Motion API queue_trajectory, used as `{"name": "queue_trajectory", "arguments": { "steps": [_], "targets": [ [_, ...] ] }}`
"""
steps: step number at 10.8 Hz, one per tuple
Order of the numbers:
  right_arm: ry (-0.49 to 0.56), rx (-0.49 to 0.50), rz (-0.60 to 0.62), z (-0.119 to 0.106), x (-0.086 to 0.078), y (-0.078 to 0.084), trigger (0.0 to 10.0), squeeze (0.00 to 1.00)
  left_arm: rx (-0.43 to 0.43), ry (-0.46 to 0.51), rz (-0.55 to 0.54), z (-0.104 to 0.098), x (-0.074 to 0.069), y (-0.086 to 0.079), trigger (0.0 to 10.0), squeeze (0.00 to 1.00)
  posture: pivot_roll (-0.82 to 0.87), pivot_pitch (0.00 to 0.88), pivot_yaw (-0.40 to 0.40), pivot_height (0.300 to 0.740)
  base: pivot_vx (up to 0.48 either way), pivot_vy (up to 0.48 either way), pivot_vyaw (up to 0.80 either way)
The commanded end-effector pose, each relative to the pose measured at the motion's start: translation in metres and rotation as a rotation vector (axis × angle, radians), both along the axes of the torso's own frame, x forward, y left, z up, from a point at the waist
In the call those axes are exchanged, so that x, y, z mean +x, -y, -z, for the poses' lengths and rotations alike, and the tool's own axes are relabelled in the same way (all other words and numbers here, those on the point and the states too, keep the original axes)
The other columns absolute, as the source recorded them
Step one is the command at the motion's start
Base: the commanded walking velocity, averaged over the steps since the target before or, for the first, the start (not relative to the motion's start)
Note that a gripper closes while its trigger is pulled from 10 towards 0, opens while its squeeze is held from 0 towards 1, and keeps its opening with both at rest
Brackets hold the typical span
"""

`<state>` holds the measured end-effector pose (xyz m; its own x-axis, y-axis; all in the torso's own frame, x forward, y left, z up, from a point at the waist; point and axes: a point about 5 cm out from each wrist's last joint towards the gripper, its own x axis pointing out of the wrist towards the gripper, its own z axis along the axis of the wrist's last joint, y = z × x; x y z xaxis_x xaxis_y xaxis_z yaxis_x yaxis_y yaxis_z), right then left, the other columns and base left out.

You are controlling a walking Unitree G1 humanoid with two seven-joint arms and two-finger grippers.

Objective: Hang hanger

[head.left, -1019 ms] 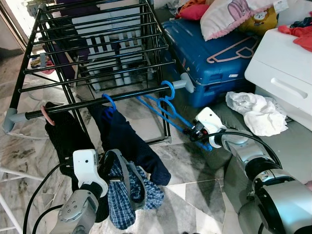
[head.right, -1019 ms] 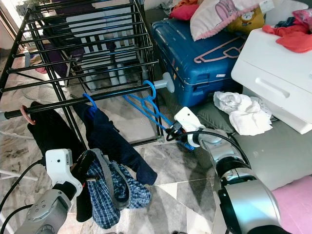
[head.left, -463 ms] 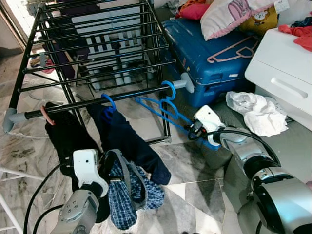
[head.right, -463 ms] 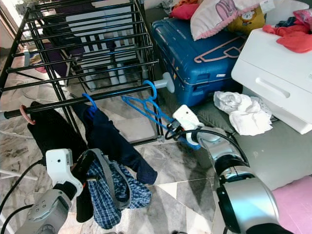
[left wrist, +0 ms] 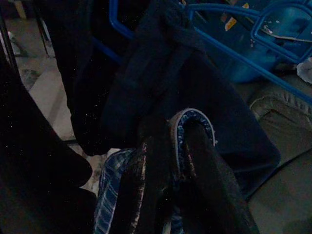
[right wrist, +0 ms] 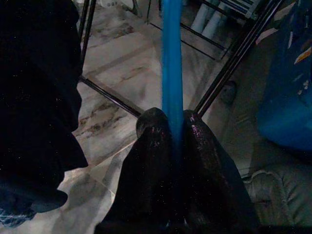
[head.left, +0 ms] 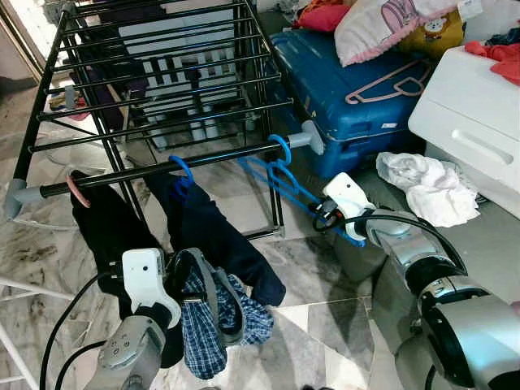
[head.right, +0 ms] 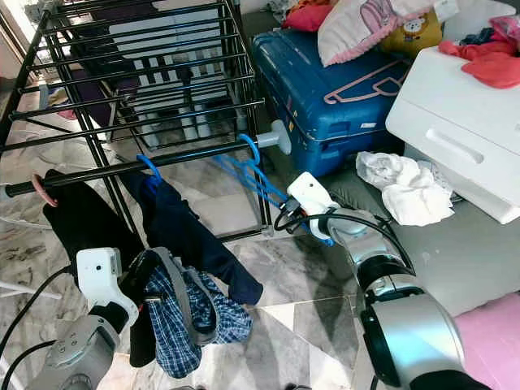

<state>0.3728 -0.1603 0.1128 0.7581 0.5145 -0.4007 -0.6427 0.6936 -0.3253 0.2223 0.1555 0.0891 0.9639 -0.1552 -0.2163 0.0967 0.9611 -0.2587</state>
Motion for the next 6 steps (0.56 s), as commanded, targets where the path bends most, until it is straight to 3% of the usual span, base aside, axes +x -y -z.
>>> {"name": "queue_trajectory", "arguments": {
  "steps": [1,3,6],
  "targets": [
    [0.025,0.018,-0.001,-0.006,0.003,-0.003,0.0,0.00,0.014,0.005,-0.008,-0.002,0.001,-0.003,10.0,0.00,0.04,0.099,0.057,0.740,0.000,0.000,0.00],
    [0.062,0.053,0.010,-0.014,0.006,-0.002,0.0,0.00,0.022,0.006,-0.019,-0.002,0.002,-0.003,10.0,0.00,0.04,0.090,0.056,0.740,0.000,0.000,0.00],
    [0.147,0.200,0.113,-0.020,0.004,0.010,0.0,0.00,0.069,-0.008,-0.112,0.003,0.014,-0.009,10.0,0.00,0.00,0.035,0.062,0.740,0.000,0.000,0.00]
  ]
}}
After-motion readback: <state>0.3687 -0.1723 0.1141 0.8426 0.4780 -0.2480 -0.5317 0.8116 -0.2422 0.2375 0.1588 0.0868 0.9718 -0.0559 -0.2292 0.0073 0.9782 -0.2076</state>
